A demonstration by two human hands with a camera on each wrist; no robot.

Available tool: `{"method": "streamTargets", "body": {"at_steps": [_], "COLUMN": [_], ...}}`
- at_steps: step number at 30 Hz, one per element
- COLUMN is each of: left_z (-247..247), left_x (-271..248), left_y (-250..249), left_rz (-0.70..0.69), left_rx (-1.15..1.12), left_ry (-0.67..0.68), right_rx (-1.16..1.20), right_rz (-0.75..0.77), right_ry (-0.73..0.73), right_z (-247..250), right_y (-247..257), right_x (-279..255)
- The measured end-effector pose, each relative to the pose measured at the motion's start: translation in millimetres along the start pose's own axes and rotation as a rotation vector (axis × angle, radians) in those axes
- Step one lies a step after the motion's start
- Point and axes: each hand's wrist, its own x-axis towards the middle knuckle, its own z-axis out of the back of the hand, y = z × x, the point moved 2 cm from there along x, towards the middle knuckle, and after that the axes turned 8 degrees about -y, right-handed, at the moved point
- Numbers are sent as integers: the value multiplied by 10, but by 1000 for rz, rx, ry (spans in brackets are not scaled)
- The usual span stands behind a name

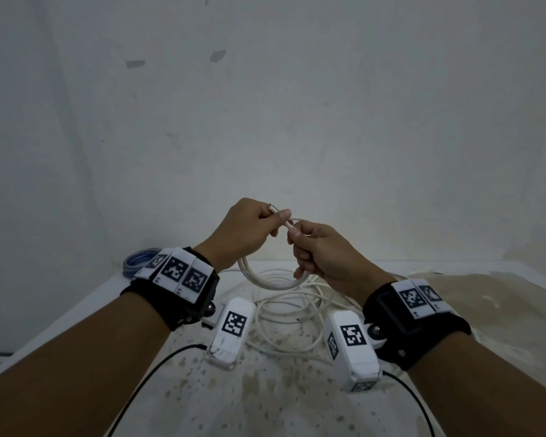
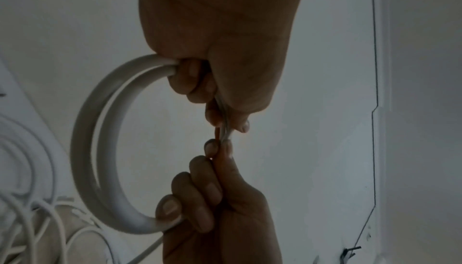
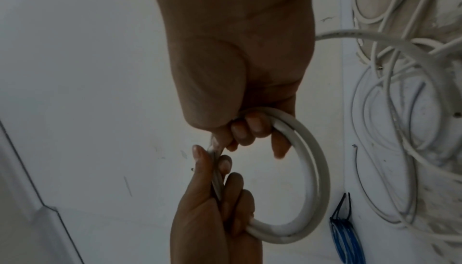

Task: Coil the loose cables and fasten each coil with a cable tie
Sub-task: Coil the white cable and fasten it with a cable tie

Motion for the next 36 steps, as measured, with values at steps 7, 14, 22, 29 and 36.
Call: {"method": "streamTargets", "body": {"at_steps": [7, 14, 22, 29, 36], "left_z": [10, -22, -65, -163, -150], "left_x": [-8, 14, -43, -100, -136], "left_y": [52, -38, -37, -29, -102], "left_rz": [29, -13, -18, -21, -11], "left_rx": [-65, -42, -78, -71, 86], "left_ry": [-32, -14, -150, -162, -99], "right_rx": [-515, -890, -398, 0, 152], "right_rz": [197, 349, 233, -75, -122], "right_ry": [-654, -325, -152, 9, -81], "right_z": [226, 225, 211, 85, -7], "right_y": [213, 304, 263, 195, 67], "right_x": [-37, 190, 34, -156, -73]}}
